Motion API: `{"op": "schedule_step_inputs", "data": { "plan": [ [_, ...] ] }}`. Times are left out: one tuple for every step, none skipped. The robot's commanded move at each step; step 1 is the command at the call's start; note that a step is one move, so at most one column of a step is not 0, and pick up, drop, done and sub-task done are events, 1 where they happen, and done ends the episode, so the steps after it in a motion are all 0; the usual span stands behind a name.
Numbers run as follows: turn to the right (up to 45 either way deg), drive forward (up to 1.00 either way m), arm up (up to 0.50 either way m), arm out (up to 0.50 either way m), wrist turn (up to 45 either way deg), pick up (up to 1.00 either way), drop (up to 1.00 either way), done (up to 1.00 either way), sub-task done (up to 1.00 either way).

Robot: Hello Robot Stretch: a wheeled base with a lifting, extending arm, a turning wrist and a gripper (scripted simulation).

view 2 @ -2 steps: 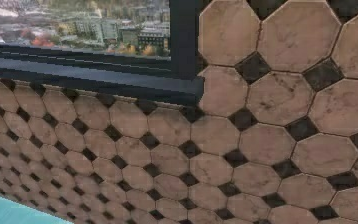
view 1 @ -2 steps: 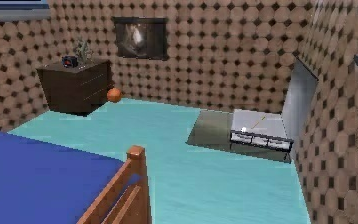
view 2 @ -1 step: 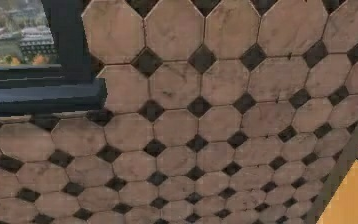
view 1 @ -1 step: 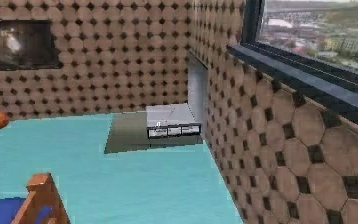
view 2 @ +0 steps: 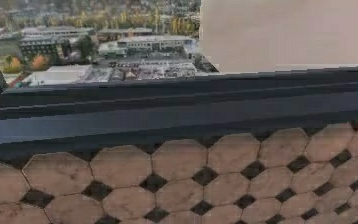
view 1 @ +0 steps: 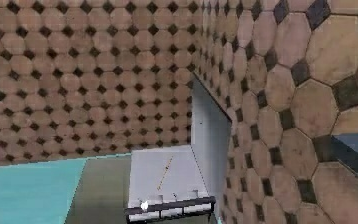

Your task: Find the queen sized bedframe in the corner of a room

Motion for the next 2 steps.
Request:
{"op": "schedule_step_inputs", "data": {
  "plan": [
    [-12.0, 0.0, 0.0, 0.0, 0.0, 0.0, 0.0, 0.0, 0.0],
    [0.0, 0.0, 0.0, 0.0, 0.0, 0.0, 0.0, 1.0, 0.0]
  ]
}}
